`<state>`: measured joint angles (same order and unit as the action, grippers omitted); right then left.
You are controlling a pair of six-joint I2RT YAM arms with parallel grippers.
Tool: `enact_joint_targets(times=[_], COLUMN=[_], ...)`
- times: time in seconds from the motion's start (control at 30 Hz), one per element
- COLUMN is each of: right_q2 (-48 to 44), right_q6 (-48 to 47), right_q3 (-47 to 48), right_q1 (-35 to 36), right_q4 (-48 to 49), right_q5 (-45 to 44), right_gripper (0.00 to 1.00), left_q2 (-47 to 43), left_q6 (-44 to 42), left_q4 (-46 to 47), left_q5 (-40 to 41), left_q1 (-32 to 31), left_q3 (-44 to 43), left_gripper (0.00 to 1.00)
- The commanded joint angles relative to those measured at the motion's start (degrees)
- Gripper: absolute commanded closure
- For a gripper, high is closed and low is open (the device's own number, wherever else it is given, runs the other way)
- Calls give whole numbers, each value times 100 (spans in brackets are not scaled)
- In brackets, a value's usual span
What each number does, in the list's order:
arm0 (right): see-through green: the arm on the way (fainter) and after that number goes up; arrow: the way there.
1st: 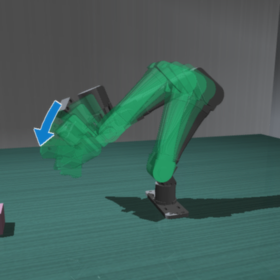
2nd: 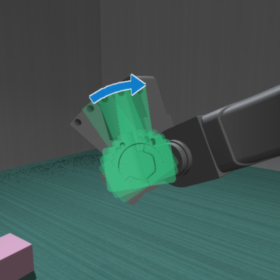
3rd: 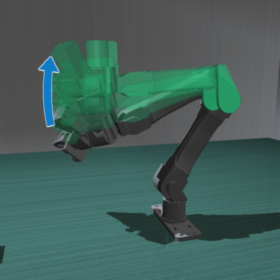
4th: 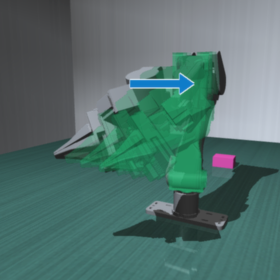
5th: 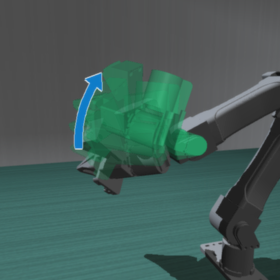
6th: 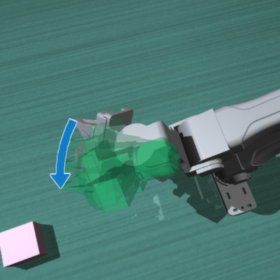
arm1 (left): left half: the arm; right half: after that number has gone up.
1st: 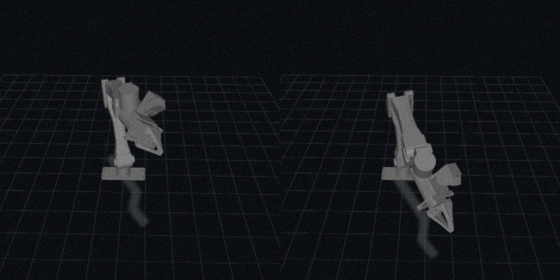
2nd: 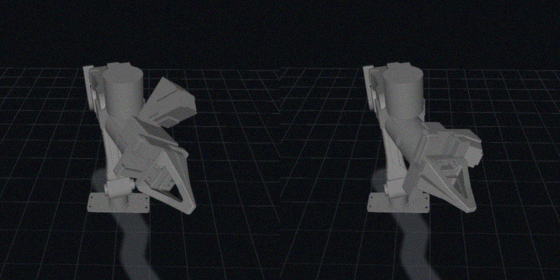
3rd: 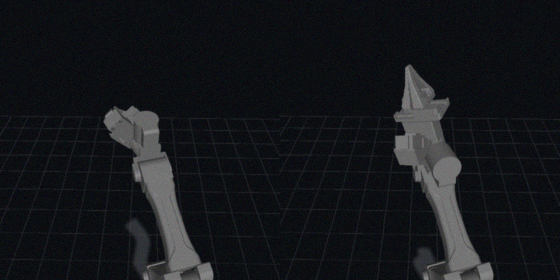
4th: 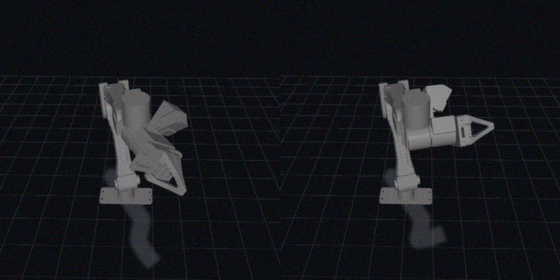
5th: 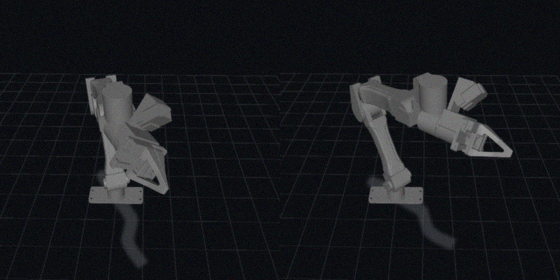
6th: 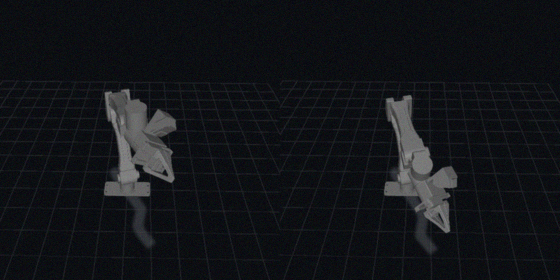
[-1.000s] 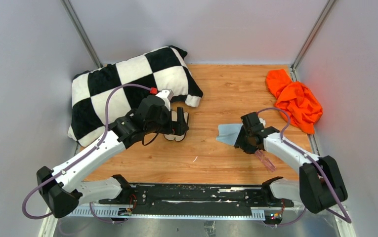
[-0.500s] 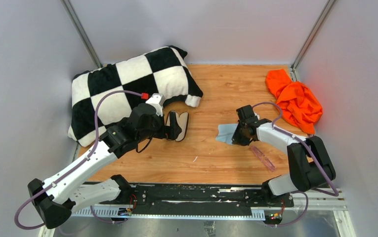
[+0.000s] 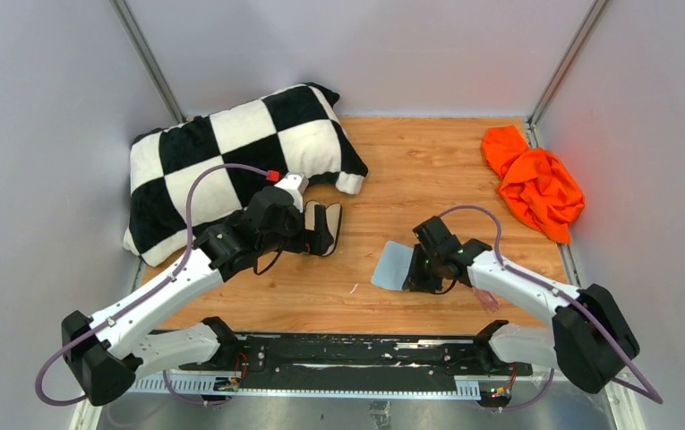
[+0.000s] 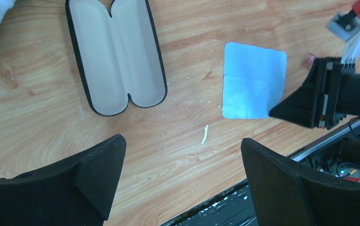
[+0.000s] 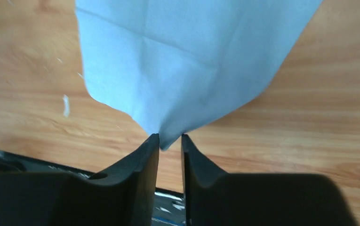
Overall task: Organize the sunglasses
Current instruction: Adjust the glasses cleaning cloth at the center of the board, then fold the glasses cleaning cloth at the center of the board.
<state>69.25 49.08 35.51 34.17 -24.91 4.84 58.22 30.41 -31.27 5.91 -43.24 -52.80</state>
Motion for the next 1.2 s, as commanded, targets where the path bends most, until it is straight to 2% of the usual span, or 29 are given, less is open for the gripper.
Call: enact_joint_targets(times=[0.0, 0.1, 0.2, 0.27, 0.4, 0.57, 0.7, 0.83, 1.0, 1.17], right_q2=[-499, -1051, -1506, -1598, -1256, -198, 624, 1210, 1354, 1472], right_q6=[397, 266, -24, -267, -771, -1199, -1453, -1672, -1793, -1869], right_q3=[-381, -182, 77, 157, 230, 571, 763, 972, 957, 861], right_q1=[195, 179, 60, -273, -1192, -1608, -1672, -1686, -1688, -1687], right_q4=[-850, -1377, -1529, -1502, -1032, -511, -174, -165, -147, -28], right_q5=[60, -415, -1176, -1283, -940, -676, -350, -430, -754, -840], right_gripper=[61, 47, 44, 44, 47, 51, 55, 59, 63, 73], left_q2=[227, 376, 606, 829, 1451, 1919, 2040, 2349, 3066, 3821], left_q6=[35, 138, 125, 87, -45, 51, 1, -210, -280, -362], left_q4=[231, 333, 410, 434, 506, 369, 273, 251, 285, 379], left_q5=[-98, -154, -164, -21, 252, 1, -221, -470, -472, -668], left_q1=[-35, -39, -132, -296, -677, -749, -756, -756, -756, -756], left_q3=[-223, -206, -284, -419, -758, -1087, -1127, -1267, -1658, -2060], left_gripper=[0, 0, 0, 0, 0, 0, 0, 3, 8, 9])
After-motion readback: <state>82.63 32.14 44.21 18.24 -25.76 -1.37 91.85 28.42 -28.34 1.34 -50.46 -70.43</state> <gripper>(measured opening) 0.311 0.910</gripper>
